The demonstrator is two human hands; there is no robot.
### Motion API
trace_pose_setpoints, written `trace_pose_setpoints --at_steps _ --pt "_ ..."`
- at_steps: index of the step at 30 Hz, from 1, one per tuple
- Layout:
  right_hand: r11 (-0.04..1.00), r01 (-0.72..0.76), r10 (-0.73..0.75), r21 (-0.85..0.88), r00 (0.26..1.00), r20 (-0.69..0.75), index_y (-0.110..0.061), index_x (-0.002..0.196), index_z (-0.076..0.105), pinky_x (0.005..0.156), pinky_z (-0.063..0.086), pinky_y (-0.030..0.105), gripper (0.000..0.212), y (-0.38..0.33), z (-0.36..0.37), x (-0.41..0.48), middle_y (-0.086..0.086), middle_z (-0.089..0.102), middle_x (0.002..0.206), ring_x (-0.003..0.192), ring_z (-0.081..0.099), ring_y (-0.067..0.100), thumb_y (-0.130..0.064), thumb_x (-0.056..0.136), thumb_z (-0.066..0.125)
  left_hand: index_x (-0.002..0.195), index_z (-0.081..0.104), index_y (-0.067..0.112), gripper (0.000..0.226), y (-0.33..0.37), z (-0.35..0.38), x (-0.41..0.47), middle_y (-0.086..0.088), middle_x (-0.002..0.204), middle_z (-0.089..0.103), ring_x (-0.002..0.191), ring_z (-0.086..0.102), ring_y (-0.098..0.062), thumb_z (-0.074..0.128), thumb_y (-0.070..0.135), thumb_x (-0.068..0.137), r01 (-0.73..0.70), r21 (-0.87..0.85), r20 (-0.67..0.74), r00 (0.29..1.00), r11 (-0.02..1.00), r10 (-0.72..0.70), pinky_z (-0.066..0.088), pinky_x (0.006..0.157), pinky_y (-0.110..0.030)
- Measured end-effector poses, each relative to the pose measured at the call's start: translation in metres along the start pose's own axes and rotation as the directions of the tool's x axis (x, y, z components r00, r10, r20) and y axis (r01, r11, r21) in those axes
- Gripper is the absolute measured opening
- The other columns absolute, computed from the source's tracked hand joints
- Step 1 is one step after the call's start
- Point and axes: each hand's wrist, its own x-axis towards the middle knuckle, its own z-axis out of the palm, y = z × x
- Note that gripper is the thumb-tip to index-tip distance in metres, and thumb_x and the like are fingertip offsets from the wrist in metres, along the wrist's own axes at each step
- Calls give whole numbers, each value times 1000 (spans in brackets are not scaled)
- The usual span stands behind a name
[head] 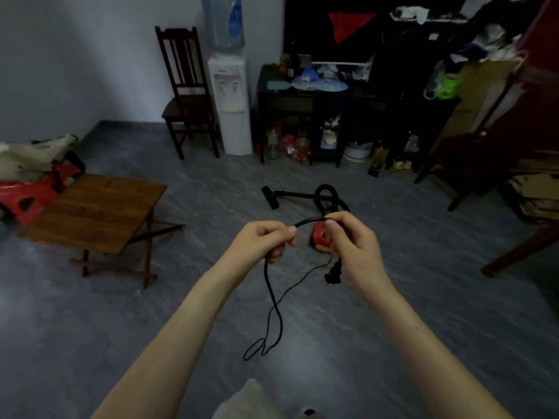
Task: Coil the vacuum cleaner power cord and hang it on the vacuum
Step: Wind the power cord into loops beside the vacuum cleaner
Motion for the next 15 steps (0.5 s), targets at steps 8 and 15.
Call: trace_pose_setpoints --at_steps 8,15 --pt "967 -143 156 210 987 -48 -4 90 61 46 36 20 21 44 -60 93 0 46 67 53 41 7 -17 100 48 75 65 11 30 -23 28 105 3 57 49 54 45 -9 48 24 97 41 -79 -82 996 996 -48 38 60 -23" --pt "861 -234 259 452 966 6 -4 91 59 49 36 24 20 88 -86 208 2 43 68 55 39 11 -15 101 45 88 62 5 23 6 39 225 3 59 47 48 37 -6 42 11 98 -53 -453 -120 993 890 -2 32 48 -19"
